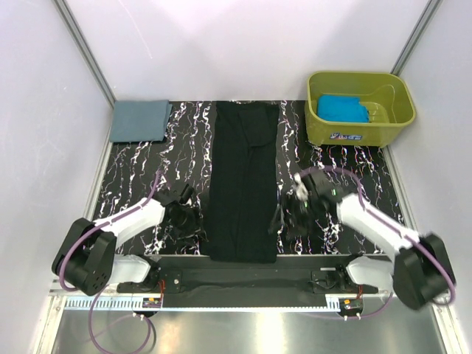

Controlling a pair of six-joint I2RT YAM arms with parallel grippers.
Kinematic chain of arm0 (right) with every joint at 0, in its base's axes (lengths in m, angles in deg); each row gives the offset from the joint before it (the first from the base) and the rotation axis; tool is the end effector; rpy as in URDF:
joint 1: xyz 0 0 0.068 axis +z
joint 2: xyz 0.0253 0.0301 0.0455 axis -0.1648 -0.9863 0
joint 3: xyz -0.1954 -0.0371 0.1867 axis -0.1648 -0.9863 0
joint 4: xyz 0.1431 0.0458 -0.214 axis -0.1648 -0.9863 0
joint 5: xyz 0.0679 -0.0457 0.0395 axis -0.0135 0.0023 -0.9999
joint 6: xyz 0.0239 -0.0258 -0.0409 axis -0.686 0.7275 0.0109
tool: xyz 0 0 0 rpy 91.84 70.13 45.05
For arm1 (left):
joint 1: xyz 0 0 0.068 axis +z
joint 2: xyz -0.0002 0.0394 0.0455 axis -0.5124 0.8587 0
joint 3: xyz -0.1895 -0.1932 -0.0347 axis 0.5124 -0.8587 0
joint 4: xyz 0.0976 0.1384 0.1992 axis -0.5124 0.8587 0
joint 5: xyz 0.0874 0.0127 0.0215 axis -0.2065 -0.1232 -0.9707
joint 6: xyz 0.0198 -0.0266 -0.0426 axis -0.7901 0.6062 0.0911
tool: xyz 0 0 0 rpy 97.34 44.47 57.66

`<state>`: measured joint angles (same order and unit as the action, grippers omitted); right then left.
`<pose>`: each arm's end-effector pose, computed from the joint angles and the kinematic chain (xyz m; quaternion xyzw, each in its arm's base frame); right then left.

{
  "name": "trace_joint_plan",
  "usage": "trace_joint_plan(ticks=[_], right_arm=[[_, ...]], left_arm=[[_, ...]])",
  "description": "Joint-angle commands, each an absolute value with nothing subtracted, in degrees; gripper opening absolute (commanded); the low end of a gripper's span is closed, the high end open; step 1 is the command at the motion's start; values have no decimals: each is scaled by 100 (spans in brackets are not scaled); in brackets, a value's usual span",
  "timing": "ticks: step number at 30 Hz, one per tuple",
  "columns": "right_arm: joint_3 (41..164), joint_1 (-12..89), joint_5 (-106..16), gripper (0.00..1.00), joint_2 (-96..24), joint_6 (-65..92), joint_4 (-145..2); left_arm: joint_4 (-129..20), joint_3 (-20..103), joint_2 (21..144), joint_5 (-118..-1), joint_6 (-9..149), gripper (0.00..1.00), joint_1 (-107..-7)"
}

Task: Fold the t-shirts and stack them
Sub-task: Fold the tshirt

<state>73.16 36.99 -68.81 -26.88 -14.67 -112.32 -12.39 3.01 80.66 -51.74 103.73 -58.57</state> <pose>0.1918 0.1209 0.2172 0.0071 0.9441 0.3284 0.0268 0.1647 -0.0976 0.1512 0.1394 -0.9760 0.1669 0.0077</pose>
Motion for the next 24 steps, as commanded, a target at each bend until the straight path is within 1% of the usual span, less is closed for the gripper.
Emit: trace_joint_plan(ticks=[1,4,5,7,8,10,13,17,20,24], right_arm=[[6063,3884,-7507,80,-1872,-2586,-10072],[5210,4007,-7341,76,-1318,-3054,-9440],[5008,4016,-7349,74,-1212,-3160,-8959],[4576,4033,-7445,69,-1438,-3433,-8473],[4532,4060,-7411,68,-1588,-3425,-8193],[4584,4174,-7262,66,-2043,-3258,-8155],[4654,4218,-7165,64,-2414,-3196,-7927],[4637,4218,-6875,62,-2503,-3222,-7848],[4409,4218,-6979,60,-2591,-3459,-7349],[4373,4279,-7094,58,-3013,-3574,-6924]], left_arm=[[-1820,81,8252,-5026,10383,55,-5851],[-2171,-182,8420,-4743,10374,54,-5860],[-2207,-261,8420,-4734,10339,54,-5860],[-2216,-323,8394,-4831,10269,54,-5860],[-2216,-367,8394,-4866,10260,53,-5851],[-2208,-385,8481,-4857,10251,49,-5860],[-2076,-394,8508,-4953,10399,45,-5851],[-1970,-517,8271,-5051,10611,45,-5860],[-1953,-614,8218,-5024,10725,45,-5869],[-1952,-658,8235,-4980,10778,45,-5878]])
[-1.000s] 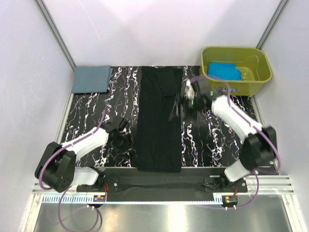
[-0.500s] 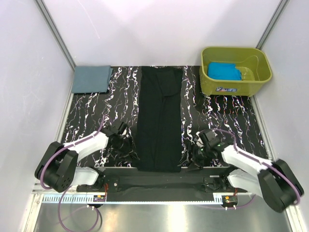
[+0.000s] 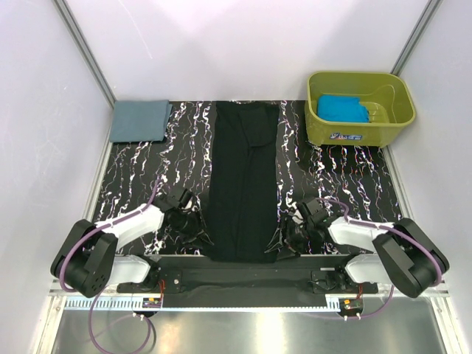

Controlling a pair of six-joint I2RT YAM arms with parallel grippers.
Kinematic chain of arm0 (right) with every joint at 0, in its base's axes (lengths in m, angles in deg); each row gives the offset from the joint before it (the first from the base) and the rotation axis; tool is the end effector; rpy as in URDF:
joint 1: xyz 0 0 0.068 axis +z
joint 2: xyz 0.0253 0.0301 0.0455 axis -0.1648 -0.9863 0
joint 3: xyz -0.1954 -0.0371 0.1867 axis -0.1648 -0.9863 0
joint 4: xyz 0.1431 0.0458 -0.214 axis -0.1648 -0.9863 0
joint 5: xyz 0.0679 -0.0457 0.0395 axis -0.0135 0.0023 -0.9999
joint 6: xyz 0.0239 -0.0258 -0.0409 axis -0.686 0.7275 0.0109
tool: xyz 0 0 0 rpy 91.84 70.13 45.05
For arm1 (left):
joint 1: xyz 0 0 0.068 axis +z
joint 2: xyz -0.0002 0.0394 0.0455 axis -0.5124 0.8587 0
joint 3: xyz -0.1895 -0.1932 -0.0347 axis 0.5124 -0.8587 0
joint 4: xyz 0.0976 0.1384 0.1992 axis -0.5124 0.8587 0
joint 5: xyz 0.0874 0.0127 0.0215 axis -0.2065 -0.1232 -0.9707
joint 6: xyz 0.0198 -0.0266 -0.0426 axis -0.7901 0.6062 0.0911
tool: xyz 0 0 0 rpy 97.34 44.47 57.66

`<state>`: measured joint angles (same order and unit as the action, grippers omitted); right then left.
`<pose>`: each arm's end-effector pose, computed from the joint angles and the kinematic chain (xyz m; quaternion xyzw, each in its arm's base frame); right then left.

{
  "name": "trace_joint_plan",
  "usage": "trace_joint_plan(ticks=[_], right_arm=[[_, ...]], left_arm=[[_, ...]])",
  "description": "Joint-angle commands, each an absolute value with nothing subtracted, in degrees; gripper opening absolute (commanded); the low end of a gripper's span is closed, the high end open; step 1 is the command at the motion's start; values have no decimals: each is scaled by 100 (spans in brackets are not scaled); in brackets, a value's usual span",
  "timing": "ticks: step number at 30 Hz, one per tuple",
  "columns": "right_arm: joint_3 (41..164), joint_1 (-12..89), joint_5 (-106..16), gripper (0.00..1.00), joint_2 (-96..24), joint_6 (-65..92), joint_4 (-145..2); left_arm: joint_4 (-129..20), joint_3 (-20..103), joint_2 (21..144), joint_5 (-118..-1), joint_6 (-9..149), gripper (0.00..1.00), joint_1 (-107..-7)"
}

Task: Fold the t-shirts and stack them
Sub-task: Fold the tshirt

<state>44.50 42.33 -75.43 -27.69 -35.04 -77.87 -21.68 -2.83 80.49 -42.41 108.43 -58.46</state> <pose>0.1388 0.1158 0.1095 -0.1009 -0.9144 -0.3881 0.0561 0.1567 -0.0992 0.1325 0.1625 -0.9546 0.2463 0.0412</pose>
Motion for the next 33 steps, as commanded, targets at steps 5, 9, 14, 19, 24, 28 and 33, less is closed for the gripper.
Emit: trace_joint_plan(ticks=[5,9,14,19,24,28,33], right_arm=[[4276,4288,-6971,45,-2890,-3679,-6933],[4180,4288,-6849,7,-2680,-3750,-7064],[4162,4288,-6374,0,-1837,-3855,-8221],[4232,4297,-6198,0,-722,-3943,-9233],[4872,4227,-6066,0,-542,-3733,-9859],[5742,3648,-6311,0,-1411,-3180,-10018],[7341,2919,-6584,0,-3227,-2134,-10044]], left_arm=[[-1961,-701,8271,-4954,10813,43,-5921],[-1970,-746,8244,-4936,10857,30,-6079],[-2110,-728,8165,-4796,11059,6,-6500],[-2181,-745,7727,-4646,11498,0,-6818],[-2155,-571,6848,-4549,11876,0,-6836],[-2041,244,6889,-4559,11799,0,-6398],[-2014,1344,8040,-4208,11184,0,-5430]])
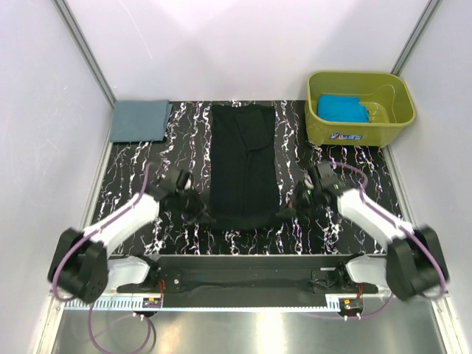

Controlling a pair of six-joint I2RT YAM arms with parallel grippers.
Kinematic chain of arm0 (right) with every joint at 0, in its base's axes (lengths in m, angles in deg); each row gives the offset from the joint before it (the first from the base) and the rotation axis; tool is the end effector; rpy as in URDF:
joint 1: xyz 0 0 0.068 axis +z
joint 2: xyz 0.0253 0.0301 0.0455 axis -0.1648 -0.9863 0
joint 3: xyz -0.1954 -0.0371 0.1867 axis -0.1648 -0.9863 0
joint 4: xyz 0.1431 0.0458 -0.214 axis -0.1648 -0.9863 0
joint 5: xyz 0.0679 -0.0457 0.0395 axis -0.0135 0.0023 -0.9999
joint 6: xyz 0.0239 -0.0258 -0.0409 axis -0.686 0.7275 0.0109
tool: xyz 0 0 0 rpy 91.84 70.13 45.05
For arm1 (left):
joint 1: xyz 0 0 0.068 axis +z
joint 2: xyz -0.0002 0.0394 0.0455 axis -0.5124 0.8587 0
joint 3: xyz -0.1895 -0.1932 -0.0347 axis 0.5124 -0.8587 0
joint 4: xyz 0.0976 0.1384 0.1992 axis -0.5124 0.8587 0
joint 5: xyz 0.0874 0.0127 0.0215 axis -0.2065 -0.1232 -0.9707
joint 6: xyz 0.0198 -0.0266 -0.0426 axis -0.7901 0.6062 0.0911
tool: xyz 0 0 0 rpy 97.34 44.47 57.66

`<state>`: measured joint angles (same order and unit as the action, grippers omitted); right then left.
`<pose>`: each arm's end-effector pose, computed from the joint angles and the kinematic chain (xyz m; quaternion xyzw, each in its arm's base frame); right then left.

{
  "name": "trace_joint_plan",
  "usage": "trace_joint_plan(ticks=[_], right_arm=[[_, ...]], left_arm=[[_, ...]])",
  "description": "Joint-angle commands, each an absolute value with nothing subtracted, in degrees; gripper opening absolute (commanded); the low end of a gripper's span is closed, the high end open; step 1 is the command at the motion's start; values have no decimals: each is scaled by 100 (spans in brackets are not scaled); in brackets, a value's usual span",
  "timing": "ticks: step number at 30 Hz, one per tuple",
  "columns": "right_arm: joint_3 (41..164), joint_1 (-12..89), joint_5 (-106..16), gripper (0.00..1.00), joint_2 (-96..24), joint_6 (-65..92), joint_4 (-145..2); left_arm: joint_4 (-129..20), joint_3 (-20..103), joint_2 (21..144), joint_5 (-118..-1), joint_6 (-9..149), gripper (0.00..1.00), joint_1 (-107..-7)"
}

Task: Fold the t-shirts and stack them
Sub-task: Fold the tshirt

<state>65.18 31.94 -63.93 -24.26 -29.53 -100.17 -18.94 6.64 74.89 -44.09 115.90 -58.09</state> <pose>0.1977 0.0990 0.1946 0.1646 0.9272 0.3288 0.0713 0.1790 -0.1082 0.1920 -0.2041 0.9313 -0.3001 0.0326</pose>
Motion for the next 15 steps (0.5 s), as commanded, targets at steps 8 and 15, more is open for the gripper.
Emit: trace_joint_plan(ticks=[8,15], right_arm=[[9967,2311,-6989,0,-5534,-1448,-10386],[11579,2004,-7217,0,-6905,-1219,-10896]], left_arm=[[-1953,3831,10536,-4110,10778,0,-4806],[-1812,5203,11618,-4066,10769,0,-4516]])
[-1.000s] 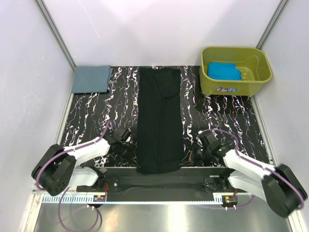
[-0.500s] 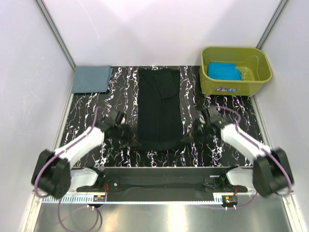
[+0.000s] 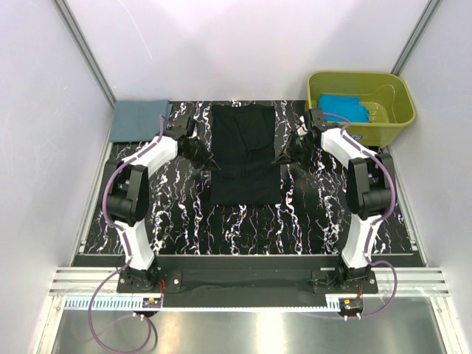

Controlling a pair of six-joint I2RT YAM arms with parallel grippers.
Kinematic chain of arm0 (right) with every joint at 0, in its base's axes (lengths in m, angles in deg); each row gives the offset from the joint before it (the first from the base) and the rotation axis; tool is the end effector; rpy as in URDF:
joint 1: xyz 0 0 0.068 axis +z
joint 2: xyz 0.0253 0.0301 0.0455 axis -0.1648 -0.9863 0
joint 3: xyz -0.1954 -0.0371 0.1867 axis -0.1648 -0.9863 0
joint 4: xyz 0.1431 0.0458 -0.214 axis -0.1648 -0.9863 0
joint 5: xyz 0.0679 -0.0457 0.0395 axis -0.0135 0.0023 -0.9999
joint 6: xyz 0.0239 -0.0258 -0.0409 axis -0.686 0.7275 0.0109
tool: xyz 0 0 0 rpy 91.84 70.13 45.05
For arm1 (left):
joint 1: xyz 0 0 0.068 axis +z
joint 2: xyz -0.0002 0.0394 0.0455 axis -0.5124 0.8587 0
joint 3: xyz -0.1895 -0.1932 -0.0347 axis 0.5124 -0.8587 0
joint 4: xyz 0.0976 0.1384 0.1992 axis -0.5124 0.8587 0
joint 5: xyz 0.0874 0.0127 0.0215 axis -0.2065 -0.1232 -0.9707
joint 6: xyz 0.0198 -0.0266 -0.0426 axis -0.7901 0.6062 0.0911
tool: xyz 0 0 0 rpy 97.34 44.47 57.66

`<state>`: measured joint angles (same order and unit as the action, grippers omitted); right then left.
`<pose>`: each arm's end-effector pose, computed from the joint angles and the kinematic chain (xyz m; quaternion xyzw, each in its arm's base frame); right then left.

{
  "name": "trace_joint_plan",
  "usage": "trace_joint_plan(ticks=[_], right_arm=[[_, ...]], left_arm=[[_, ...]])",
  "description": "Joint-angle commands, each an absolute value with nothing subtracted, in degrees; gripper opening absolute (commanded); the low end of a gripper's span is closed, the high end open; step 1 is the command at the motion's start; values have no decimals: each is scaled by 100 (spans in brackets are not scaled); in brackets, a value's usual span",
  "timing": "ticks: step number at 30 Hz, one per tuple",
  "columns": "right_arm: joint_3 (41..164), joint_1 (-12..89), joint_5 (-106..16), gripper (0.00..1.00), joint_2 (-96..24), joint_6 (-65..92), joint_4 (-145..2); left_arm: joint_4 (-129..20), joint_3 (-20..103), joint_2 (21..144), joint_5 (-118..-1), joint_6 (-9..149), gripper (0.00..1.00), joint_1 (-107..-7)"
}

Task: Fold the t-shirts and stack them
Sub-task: Fold the tshirt

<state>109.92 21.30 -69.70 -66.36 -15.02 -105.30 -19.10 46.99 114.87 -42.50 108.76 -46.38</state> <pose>0.3959 0.1023 0.2041 0.1252 0.9265 0.3404 0.1002 0.3718 -0.1192 0.2028 -0.2360 0.9199 -0.3036 0.0773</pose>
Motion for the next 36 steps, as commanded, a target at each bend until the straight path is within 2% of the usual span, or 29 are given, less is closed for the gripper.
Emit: trace_joint_plan(ticks=[1,8,18,19,20,22,23,25,26,29,31,33,36], right_arm=[[11710,1986,-7278,0,-7002,-1192,-10949],[12695,1819,-7560,0,-7785,-1017,-11169],[13337,1766,-7789,0,-8541,-990,-11283],[13425,1766,-7754,0,-8576,-955,-11310],[13478,1766,-7710,0,-8620,-929,-11327],[13696,1766,-7386,6,-8647,-772,-11467],[13794,1775,-7236,21,-8673,-692,-11564],[14092,1766,-6753,36,-8665,-438,-11889],[14181,1775,-6595,48,-8560,-349,-12012],[14174,1914,-5901,60,-8035,-85,-12417],[13667,2064,-5504,64,-7699,-76,-12348],[13243,2501,-5294,63,-7365,-163,-11972],[12670,3056,-4786,59,-7346,-409,-11496]], left_arm=[[-1803,5283,11750,-4075,10761,0,-4480],[-1689,5898,12234,-4049,10699,0,-4155],[-1645,6479,12858,-3873,10620,1,-4085],[-1627,6505,12902,-3890,10594,3,-4076],[-1627,6575,12929,-3925,10576,15,-4058],[-1558,6707,13034,-4022,10366,26,-4050],[-1453,6838,13069,-4205,10226,36,-4049],[-1050,7243,12982,-4539,9760,42,-4076],[-978,7252,12842,-4958,9619,47,-4076],[-959,6798,11956,-5592,9250,51,-4102],[-1047,6481,11392,-5666,9056,49,-4242],[-1152,5945,11076,-5595,9029,41,-4426],[-1608,5278,11039,-5464,9212,37,-4857]])
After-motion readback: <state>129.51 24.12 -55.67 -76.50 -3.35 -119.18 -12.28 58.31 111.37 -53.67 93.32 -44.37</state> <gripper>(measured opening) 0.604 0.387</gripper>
